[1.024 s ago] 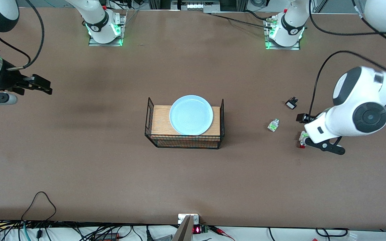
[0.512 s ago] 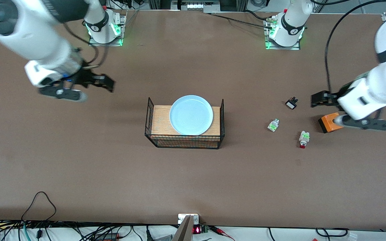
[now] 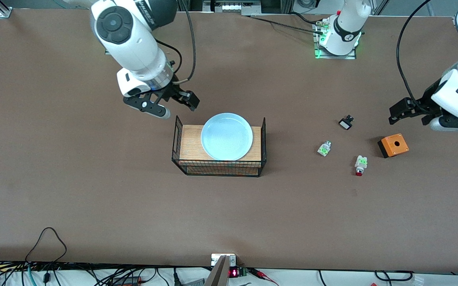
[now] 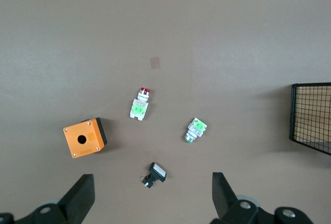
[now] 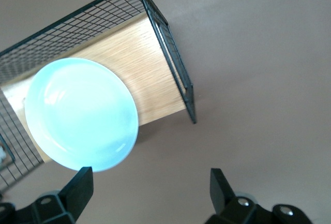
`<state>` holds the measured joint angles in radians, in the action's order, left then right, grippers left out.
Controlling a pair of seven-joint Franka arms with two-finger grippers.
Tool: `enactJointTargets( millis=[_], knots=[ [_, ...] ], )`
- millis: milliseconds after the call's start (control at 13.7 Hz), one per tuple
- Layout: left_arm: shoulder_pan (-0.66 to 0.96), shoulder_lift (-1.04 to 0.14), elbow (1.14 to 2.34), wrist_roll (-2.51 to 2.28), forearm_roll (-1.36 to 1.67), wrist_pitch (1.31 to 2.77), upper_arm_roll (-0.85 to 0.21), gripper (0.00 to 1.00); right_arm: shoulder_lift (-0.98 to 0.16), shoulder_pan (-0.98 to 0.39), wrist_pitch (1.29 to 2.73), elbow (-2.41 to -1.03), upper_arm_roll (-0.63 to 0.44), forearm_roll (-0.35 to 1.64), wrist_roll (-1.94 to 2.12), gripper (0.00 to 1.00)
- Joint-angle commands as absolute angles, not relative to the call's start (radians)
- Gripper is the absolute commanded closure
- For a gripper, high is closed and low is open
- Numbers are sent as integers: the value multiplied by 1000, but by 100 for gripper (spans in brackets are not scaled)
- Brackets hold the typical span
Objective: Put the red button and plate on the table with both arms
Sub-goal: 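Raise the left gripper while the right gripper reaches the plate rim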
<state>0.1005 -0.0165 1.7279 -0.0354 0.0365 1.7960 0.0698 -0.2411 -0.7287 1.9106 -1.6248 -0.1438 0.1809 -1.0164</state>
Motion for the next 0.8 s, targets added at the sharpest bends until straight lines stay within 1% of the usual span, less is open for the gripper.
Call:
enactJointTargets(
  millis=[0, 146, 293, 512, 585, 732],
  knots=[
    [126, 8, 1753, -28, 26, 1769, 100, 0, -300, -756, 1951, -1611, -158, 193, -1098, 0],
    [130, 6, 1755, -28, -15, 1767, 84, 0, -337, -756, 1992, -1611, -158, 195, -1130, 0],
    [124, -1, 1755, -37, -17, 1715, 84, 0, -379, -764, 2040, -1609, -158, 190, -1187, 0],
    [109, -9, 1747, -37, -17, 1713, 92, 0, -448, -778, 2114, -1572, -158, 193, -1261, 0],
    [107, -14, 1724, -37, -17, 1709, 92, 0, -472, -793, 2121, -1560, -160, 190, -1297, 0],
    [107, -15, 1715, -38, -18, 1709, 94, 0, -491, -808, 2150, -1557, -160, 184, -1316, 0]
  ],
)
